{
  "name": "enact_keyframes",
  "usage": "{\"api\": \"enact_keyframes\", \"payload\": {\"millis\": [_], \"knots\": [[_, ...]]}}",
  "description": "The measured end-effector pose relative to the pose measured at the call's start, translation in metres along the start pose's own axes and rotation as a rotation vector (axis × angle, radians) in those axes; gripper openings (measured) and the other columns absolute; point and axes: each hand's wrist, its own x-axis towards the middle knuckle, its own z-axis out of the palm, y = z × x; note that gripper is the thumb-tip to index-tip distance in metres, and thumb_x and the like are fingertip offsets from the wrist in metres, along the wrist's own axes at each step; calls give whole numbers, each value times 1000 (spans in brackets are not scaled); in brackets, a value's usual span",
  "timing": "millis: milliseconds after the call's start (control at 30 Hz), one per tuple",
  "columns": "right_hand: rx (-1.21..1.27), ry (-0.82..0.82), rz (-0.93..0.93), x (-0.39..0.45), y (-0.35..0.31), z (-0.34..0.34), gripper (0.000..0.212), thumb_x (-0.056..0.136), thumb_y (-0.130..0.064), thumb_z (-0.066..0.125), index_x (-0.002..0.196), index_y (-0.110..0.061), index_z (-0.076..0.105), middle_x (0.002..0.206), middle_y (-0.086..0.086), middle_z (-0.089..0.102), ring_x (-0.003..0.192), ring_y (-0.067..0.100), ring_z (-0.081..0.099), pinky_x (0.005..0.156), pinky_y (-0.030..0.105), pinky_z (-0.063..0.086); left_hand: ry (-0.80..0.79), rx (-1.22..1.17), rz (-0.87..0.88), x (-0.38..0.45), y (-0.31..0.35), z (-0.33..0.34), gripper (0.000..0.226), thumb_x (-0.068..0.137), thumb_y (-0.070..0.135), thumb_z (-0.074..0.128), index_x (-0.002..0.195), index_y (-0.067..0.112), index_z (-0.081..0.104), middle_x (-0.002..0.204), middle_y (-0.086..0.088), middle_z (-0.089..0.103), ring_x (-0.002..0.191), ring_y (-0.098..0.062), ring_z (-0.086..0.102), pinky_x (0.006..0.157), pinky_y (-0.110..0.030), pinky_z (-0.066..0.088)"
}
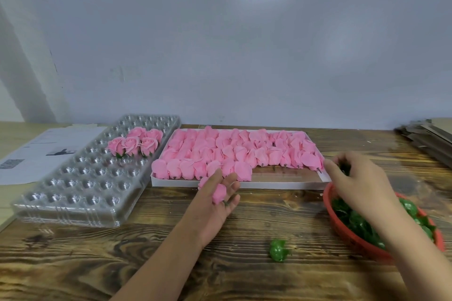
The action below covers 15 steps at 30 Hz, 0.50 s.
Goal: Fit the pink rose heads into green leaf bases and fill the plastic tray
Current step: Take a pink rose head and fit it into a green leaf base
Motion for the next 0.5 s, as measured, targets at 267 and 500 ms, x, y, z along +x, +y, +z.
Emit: {"api": "enact_keyframes", "payload": {"millis": [267,500], "knots": [[300,-45,-48,-16,-35,24,16,88,-40,64,79,-28,57,66,-13,63,59,1,56,56,27,37,-3,11,2,1,0,0,49,82,32,77,125,18,60,102,-3,77,88,-15,75,82,-36,57],[566,-432,111,-49,-73,55,20,100,-20,47,98,-35,61,80,-20,60,74,-3,54,69,19,40,-3,21,20,3,0,-1,48,84,32,75,127,18,59,102,-4,78,88,-15,75,78,-35,59]]}}
